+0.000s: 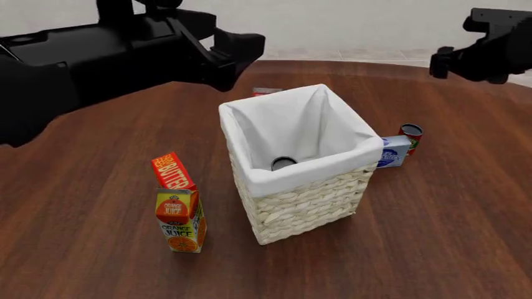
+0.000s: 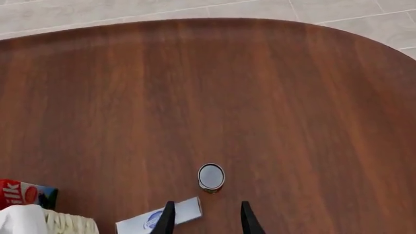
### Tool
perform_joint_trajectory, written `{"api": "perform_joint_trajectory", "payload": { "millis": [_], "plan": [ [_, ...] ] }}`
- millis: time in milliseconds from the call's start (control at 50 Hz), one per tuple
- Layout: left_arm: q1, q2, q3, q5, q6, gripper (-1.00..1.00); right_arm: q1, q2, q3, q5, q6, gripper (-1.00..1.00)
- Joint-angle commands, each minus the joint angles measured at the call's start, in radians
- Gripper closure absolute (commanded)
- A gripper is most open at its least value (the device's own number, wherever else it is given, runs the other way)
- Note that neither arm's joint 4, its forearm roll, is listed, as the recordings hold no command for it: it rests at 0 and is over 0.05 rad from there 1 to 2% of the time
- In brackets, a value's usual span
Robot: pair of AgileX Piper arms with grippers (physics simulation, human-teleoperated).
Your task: Pick up the alphabet soup and the tomato sauce, and put them in the basket.
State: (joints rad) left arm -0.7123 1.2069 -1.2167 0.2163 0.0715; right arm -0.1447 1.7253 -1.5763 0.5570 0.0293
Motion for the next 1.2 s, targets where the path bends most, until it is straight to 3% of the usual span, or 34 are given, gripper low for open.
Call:
{"api": "perform_joint_trajectory", "payload": {
  "millis": [20,420,720,940,960,1100,1120,1140,1160,1200],
  "plan": [
    [-0.006,0.008,0.01,-0.014,-0.009,-1.0,-0.008,0.075,-0.102,0.063,0.023,-1.0],
    [-0.017,0.013,0.029,-0.032,-0.024,-1.0,-0.015,0.194,-0.283,0.203,0.05,-1.0],
    [-0.015,0.005,0.053,-0.048,-0.035,-1.0,0.013,0.24,-0.33,0.259,0.066,-1.0],
    [-0.012,-0.003,0.072,-0.059,-0.043,-1.0,-0.018,0.289,-0.38,0.284,0.036,-1.0],
    [-0.012,-0.003,0.072,-0.06,-0.044,-1.0,-0.014,0.291,-0.385,0.289,0.008,-1.0],
    [-0.011,-0.006,0.079,-0.066,-0.047,-1.0,-0.026,0.334,-0.432,0.338,0.019,-1.0],
    [-0.01,-0.008,0.081,-0.067,-0.048,-1.0,-0.102,0.368,-0.47,0.366,-0.028,-1.0],
    [-0.009,-0.008,0.082,-0.068,-0.048,-1.0,-0.117,0.378,-0.478,0.374,-0.063,-1.0],
    [-0.009,-0.008,0.084,-0.07,-0.049,-1.0,-0.061,0.368,-0.465,0.364,-0.024,-1.0],
    [-0.008,-0.009,0.09,-0.075,-0.053,-1.0,-0.059,0.384,-0.481,0.375,-0.018,-1.0]
  ]
}}
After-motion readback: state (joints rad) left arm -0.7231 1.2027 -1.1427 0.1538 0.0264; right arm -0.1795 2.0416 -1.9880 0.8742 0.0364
